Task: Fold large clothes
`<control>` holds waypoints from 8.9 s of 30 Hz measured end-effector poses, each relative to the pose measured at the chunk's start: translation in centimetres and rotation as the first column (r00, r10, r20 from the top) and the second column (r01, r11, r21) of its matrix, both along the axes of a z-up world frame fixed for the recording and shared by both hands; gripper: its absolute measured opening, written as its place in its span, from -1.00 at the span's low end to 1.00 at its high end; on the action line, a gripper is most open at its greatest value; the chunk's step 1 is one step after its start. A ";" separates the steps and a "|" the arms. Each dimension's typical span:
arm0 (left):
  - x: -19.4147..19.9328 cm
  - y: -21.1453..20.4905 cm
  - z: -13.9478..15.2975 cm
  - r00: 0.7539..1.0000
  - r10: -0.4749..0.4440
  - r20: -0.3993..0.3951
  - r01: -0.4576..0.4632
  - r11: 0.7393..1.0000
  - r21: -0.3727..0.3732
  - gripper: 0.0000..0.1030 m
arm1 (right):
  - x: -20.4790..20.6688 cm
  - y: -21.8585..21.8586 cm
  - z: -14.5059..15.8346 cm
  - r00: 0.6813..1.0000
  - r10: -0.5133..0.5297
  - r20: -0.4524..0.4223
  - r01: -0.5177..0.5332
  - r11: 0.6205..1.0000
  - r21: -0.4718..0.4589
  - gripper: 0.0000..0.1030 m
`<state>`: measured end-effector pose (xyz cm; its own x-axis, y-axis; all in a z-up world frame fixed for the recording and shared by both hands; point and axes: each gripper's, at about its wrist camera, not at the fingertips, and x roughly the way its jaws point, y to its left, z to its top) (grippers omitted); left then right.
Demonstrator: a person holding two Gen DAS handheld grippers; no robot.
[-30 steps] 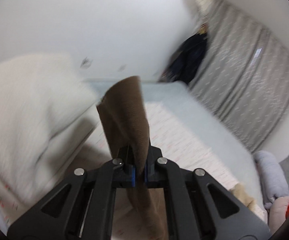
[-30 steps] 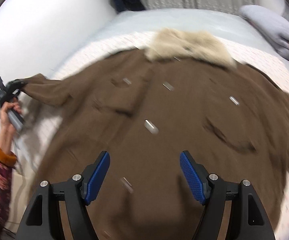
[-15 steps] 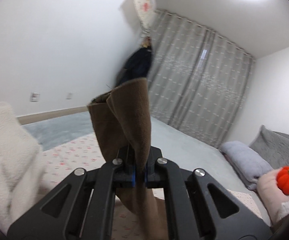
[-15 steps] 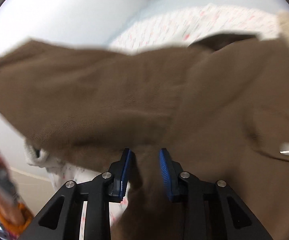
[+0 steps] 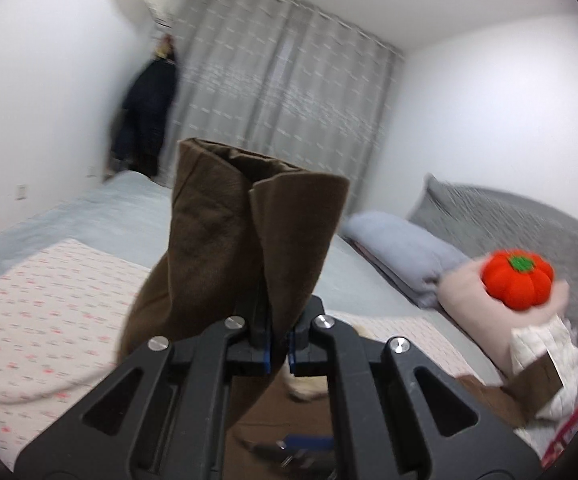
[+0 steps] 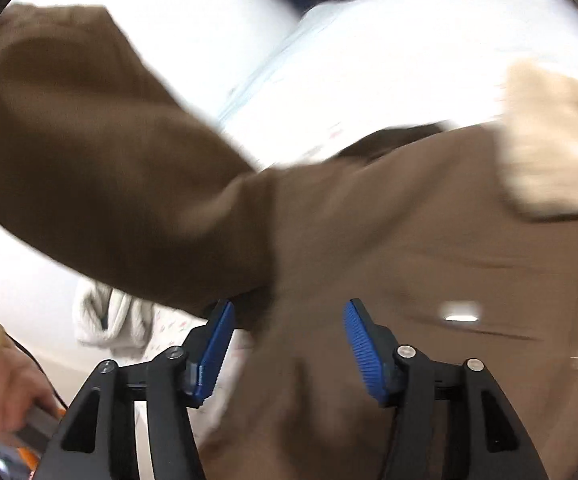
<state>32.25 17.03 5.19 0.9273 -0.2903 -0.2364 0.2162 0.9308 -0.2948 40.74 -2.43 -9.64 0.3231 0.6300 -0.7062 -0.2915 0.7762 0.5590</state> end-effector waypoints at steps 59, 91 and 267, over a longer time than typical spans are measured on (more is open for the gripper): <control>2.3 -0.9 -15.8 0.790 -0.034 -0.612 0.268 0.917 0.295 -0.01 | -3.7 -23.9 -2.8 0.938 -0.344 -0.028 0.340 0.935 -0.104 -0.02; -1.7 -8.8 -10.8 0.800 0.016 -0.599 0.182 0.946 0.268 0.64 | -17.8 -29.3 3.3 0.879 -0.432 0.203 0.477 0.775 -0.415 0.48; 2.2 -16.8 -11.5 0.889 -0.111 -0.444 0.247 0.933 0.261 -0.03 | -7.2 -36.8 -1.1 0.750 -0.625 0.217 0.660 0.730 -0.179 -0.49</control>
<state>34.43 0.23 -6.34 0.6617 -0.2927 -0.6903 0.3082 0.9455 -0.1054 33.56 -39.22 -10.75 0.6909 0.0618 -0.7203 0.2679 0.9036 0.3344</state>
